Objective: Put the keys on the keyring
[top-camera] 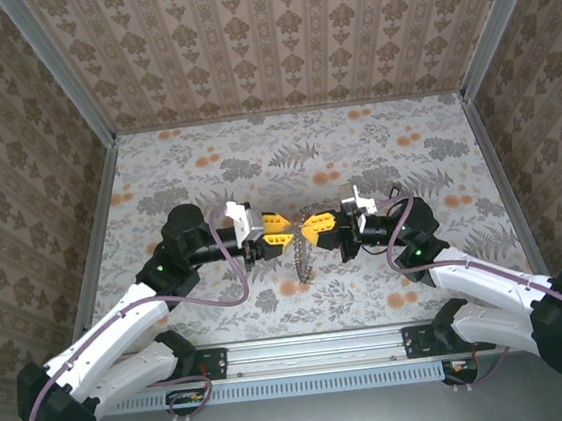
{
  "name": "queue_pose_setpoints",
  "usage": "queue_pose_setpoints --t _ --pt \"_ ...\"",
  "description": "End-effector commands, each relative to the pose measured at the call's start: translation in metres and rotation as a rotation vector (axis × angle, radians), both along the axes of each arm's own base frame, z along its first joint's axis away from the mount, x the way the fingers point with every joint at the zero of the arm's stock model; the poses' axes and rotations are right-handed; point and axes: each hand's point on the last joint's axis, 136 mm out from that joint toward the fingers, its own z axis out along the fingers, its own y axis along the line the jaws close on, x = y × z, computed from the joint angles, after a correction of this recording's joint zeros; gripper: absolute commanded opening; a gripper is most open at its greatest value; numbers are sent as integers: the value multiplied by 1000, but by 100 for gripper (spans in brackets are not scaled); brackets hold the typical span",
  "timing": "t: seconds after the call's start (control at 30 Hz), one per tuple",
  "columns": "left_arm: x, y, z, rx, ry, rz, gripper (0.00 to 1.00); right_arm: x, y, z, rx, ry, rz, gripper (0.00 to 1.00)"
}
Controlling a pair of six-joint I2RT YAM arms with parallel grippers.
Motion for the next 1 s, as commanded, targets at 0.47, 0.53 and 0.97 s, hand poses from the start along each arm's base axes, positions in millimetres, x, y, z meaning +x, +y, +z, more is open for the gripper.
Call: queue_pose_setpoints --t 0.47,0.53,0.97 --pt "-15 18 62 -70 -81 -19 28 -3 2 48 -78 -599 -207 0" --pt "-12 22 66 -71 -73 -12 28 3 7 44 -147 -701 -267 0" --pt "-12 32 67 -19 -95 -13 24 9 16 50 -206 -904 -298 0"
